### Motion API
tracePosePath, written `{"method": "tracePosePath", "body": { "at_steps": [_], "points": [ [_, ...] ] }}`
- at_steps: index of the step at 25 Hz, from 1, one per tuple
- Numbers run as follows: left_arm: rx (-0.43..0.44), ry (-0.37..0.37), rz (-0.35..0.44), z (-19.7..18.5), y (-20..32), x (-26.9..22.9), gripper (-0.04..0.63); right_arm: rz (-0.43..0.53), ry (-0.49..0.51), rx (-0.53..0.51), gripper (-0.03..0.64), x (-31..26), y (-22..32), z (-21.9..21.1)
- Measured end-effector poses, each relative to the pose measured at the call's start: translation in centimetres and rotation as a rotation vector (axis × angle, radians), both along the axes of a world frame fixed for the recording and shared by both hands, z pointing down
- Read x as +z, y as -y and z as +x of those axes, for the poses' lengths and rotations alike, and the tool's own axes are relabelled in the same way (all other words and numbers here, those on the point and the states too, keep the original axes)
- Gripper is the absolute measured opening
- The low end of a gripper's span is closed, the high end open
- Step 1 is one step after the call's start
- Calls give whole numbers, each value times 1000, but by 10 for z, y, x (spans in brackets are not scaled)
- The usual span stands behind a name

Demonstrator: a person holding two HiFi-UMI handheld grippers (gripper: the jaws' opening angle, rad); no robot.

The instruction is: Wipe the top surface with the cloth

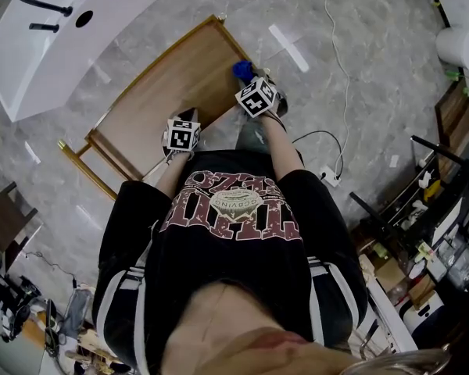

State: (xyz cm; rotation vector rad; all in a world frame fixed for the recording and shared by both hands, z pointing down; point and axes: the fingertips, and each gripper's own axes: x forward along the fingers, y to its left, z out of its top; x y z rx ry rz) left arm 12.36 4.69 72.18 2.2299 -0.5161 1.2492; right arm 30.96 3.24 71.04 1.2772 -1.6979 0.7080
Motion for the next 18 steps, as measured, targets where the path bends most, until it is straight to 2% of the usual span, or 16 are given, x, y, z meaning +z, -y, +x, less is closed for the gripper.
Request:
{"method": "tracePosePath", "body": {
  "at_steps": [9, 11, 15, 18],
  "points": [
    [-6, -11, -11, -1, -3, 0, 46, -33, -176, 8, 60, 1, -6, 11],
    [5, -17, -16, 0, -2, -1, 46, -36, -165, 19, 59, 0, -5, 11],
    [40, -35, 0, 1, -4, 0, 46, -33, -74, 71, 58, -2, -4, 12],
    [43, -41, 26, -1, -1, -3, 46, -15, -52, 55, 58, -5, 3, 4]
  ]
}}
